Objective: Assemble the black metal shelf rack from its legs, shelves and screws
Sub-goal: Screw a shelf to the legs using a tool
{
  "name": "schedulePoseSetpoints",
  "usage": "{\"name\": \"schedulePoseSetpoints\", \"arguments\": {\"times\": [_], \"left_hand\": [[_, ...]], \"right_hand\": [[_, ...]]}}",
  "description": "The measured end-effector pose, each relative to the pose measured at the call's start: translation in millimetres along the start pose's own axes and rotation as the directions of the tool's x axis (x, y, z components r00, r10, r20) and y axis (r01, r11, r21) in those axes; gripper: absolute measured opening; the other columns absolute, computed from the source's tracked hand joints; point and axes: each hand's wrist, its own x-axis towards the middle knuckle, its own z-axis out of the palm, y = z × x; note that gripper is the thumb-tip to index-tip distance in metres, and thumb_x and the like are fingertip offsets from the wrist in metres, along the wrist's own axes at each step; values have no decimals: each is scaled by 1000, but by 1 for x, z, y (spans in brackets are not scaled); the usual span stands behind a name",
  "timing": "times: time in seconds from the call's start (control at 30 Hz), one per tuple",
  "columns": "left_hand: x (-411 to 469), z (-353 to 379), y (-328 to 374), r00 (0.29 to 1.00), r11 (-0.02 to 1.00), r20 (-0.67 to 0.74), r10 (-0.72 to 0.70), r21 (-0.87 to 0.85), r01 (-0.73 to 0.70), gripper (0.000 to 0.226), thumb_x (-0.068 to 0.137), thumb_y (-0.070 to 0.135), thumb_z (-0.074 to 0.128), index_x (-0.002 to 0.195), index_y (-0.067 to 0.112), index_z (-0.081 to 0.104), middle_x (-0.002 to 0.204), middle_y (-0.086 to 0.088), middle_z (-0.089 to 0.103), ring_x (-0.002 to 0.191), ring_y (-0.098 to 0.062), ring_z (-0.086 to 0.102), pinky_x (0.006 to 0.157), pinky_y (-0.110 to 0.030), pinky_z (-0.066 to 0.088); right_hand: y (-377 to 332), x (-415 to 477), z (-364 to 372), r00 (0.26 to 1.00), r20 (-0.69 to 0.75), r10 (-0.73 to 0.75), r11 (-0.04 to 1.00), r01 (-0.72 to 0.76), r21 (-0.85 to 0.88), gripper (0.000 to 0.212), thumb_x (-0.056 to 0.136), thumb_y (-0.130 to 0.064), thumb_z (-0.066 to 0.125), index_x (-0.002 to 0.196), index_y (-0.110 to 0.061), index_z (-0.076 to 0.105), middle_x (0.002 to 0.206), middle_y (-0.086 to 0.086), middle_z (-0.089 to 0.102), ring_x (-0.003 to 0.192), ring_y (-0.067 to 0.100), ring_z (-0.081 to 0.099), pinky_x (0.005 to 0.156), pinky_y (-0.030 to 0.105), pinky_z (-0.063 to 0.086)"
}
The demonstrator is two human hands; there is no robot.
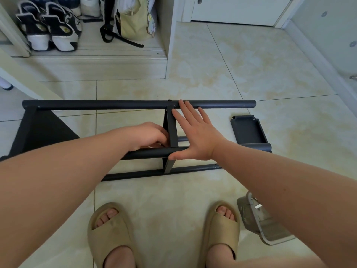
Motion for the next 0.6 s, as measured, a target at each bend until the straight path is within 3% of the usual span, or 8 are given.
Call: {"name": "schedulePoseSetpoints", "arguments": {"times": [0.07,0.13,0.27,0.37,0.43,0.47,0.53,0.6], "left_hand": [[-12,3,4,990,948,-108,85,316,-47,13,91,11,60,88,15,72,85,-5,72,82,-22,67,66,-27,49],[-26,6,5,987,842,-113,118,538,-39,26,98,30,54,79,17,67,76,-2,64,73,-20,59,59,-28,39],[-52,0,4,991,790,-119,56,612,29,52,103,50,38,72,15,60,70,-3,57,65,-18,52,58,-31,34],[-70,-5,5,994,747,-107,-25,659,90,62,100,63,32,83,15,67,80,-2,65,77,-19,59,74,-33,44],[-81,-7,6,992,684,-96,-82,718,126,61,95,70,36,96,17,66,92,-1,67,87,-19,61,83,-35,48],[-85,-8,5,992,641,-88,-92,757,127,53,92,70,44,95,20,62,91,0,66,85,-17,60,78,-33,48],[-93,-5,5,993,554,-92,-77,824,119,35,89,58,62,90,24,54,87,2,59,78,-16,56,66,-30,42],[-98,0,4,990,524,-134,-36,841,133,27,91,41,67,103,20,57,89,1,56,82,-19,56,66,-30,41]], "right_hand": [[-2,-1,-2,1000,23,9,1000,-9,-4,132,65,-97,33,161,-19,-9,166,7,-25,152,19,-26,123,51,-14],[-4,-2,-5,998,61,26,1000,-26,4,132,63,-99,32,161,-22,-13,166,4,-27,151,17,-27,121,52,-19],[-9,-15,-14,982,174,73,996,-79,30,126,66,-97,36,160,-28,-15,169,-2,-15,155,17,-15,121,53,-17],[-15,-33,-17,973,230,27,1000,-26,-6,110,86,-76,53,160,-28,-12,169,1,11,155,22,13,125,50,2],[-17,-43,-17,966,260,-2,1000,3,0,103,92,-58,60,160,-30,-13,157,3,38,138,26,43,118,45,28],[-17,-47,-17,962,272,-5,1000,2,9,101,93,-50,61,159,-33,-14,148,3,49,125,27,53,106,42,40],[-18,-53,-18,960,279,10,1000,-12,5,97,96,-35,60,158,-38,-14,134,2,57,104,26,60,83,36,49],[-18,-54,-23,959,280,42,999,-42,-6,93,98,-21,56,157,-41,-13,126,1,58,94,25,59,76,37,52]]}}
